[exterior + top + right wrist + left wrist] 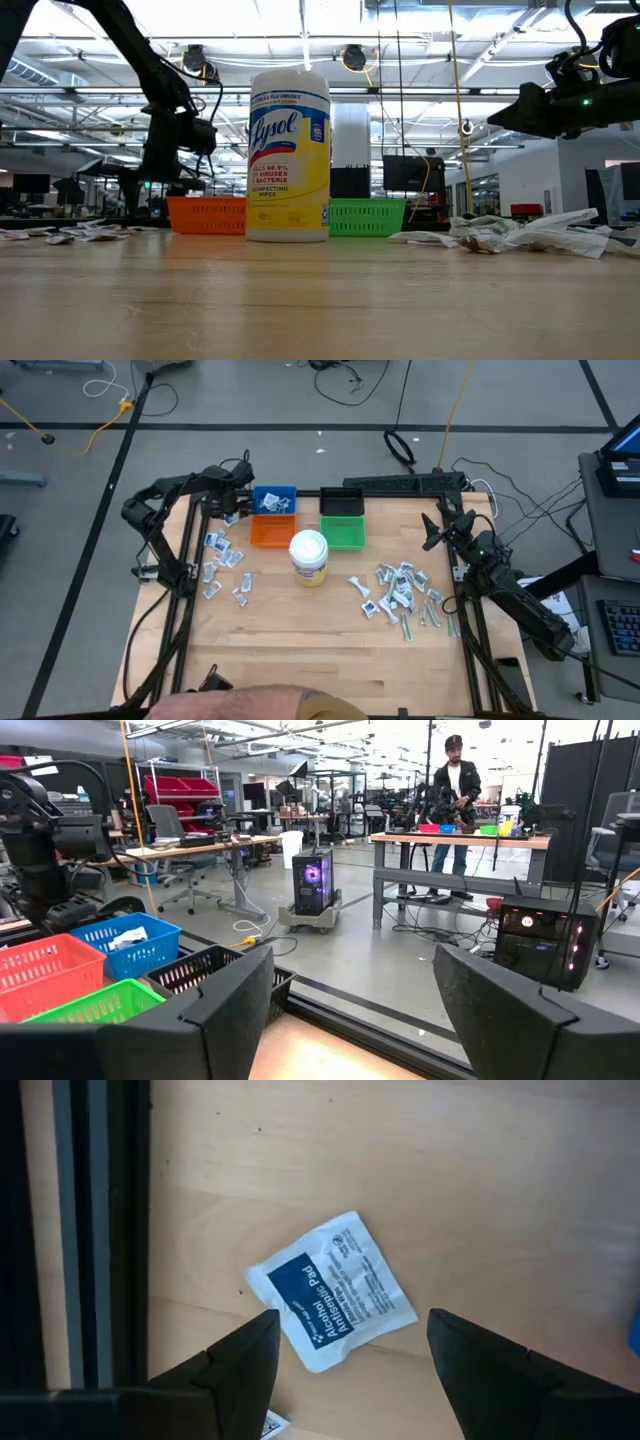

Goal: Pick & Place First Aid Supplies
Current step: Put the blue alcohol pad into the blue bin

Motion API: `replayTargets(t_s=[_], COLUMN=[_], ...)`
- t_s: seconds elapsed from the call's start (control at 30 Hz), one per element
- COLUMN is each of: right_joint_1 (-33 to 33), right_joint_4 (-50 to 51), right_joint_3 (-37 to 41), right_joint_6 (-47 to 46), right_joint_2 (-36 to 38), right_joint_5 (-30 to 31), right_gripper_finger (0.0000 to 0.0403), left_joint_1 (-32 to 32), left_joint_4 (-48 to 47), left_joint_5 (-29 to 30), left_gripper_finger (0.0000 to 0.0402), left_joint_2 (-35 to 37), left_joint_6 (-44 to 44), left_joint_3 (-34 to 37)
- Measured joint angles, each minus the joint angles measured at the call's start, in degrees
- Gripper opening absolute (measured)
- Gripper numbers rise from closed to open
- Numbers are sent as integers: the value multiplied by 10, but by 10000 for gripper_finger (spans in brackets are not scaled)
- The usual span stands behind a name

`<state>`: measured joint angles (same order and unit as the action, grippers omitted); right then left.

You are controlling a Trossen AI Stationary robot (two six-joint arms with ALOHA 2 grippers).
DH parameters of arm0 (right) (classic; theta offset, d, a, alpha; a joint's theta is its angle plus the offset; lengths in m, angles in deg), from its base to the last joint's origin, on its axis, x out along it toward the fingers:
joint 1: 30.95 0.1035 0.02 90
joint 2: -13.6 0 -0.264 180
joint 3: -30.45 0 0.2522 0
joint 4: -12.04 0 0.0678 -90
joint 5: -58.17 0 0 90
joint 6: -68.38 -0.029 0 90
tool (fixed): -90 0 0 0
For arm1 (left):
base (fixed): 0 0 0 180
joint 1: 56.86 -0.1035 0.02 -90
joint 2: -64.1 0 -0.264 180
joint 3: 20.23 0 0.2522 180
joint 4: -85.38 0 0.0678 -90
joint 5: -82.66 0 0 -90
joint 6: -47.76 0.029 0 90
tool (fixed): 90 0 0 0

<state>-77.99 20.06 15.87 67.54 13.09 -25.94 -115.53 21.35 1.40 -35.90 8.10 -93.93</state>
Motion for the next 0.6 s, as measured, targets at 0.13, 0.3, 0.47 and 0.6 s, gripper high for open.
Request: replayTargets(t_s=[0.13, 0.3, 0.47, 0.6], right_joint_1=[0, 0, 0, 0], right_joint_4=[0, 0, 0, 0], right_joint_3=[0, 0, 0, 0], right_joint_6=[0, 0, 0, 0], right_joint_2=[0, 0, 0, 0], right_joint_5=[0, 0, 0, 0], right_gripper_finger=[271, 274, 272, 272], left_joint_1=[4, 19, 35, 56], left_joint_4=[-10, -28, -35, -38], left_joint_5=[-6, -3, 27, 68], left_gripper_finger=[251, 254, 245, 236], left_joint_2=[0, 0, -17, -35], left_joint_6=[26, 79, 85, 85], left_joint_3=[4, 13, 13, 11])
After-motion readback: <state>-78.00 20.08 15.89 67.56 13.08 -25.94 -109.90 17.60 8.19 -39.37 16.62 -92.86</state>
